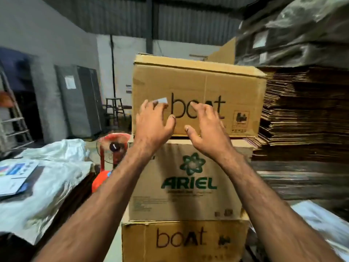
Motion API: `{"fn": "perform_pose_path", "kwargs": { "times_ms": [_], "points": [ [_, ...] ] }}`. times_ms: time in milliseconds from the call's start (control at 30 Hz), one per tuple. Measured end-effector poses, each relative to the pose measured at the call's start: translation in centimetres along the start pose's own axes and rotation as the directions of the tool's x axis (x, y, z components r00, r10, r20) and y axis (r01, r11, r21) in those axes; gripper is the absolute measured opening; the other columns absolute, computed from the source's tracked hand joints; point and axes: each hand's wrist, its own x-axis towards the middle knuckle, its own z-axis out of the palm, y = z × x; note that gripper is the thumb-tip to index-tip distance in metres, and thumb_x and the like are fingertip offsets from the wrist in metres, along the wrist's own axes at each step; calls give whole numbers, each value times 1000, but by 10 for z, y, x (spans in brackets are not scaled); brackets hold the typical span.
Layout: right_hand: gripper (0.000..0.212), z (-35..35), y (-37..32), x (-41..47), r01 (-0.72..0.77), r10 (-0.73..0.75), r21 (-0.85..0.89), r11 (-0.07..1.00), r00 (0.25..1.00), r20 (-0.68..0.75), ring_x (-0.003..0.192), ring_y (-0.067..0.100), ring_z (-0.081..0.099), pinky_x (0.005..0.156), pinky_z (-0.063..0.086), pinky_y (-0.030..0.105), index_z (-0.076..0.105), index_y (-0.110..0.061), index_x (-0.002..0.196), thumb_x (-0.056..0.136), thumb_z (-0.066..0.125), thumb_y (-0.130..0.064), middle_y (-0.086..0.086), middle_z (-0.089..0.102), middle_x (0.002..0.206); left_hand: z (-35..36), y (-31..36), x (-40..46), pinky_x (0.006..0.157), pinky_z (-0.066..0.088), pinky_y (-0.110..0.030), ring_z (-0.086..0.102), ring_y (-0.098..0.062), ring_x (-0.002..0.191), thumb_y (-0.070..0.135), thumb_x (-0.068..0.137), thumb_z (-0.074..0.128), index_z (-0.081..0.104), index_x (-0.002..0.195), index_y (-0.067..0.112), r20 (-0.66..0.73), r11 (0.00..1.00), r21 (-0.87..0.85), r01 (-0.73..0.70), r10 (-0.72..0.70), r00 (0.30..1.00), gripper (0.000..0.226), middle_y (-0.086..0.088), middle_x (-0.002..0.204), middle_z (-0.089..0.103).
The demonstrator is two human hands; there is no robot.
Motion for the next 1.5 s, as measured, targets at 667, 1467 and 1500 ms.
{"fn": "perform_pose_path", "kwargs": {
  "times_ms": [667, 1467, 1500],
  "points": [
    [95, 133, -95, 70, -230, 195, -130, 964, 951, -239, 150, 31, 0, 117, 15, 64, 6, -25, 158, 85, 60, -53, 15, -3, 164, -12, -81, 41, 92, 52, -45, 64, -20, 103, 69, 86, 34, 67, 110, 19, 112, 487, -860, 152, -110, 988, 65, -4, 107, 69],
    [96, 60, -67, 38, -364, 447, 262, 894, 662, -602, 145, 25, 28, 110, 39, 53, -3, -40, 156, 87, 63, -53, 0, 8, 164, 35, -64, 132, 84, 57, -48, 72, -24, 90, 63, 87, 51, 69, 104, 20, 354, 234, -902, 364, -84, 931, 50, -3, 93, 75],
    [97, 52, -62, 34, -361, 440, 258, 896, 656, -613, 143, 24, 30, 109, 39, 43, -1, -37, 157, 87, 67, -49, 1, 11, 163, 34, -54, 130, 82, 57, -48, 72, -26, 89, 64, 85, 49, 69, 101, 19, 331, 226, -912, 342, -88, 940, 52, -4, 92, 75]
  ]
}}
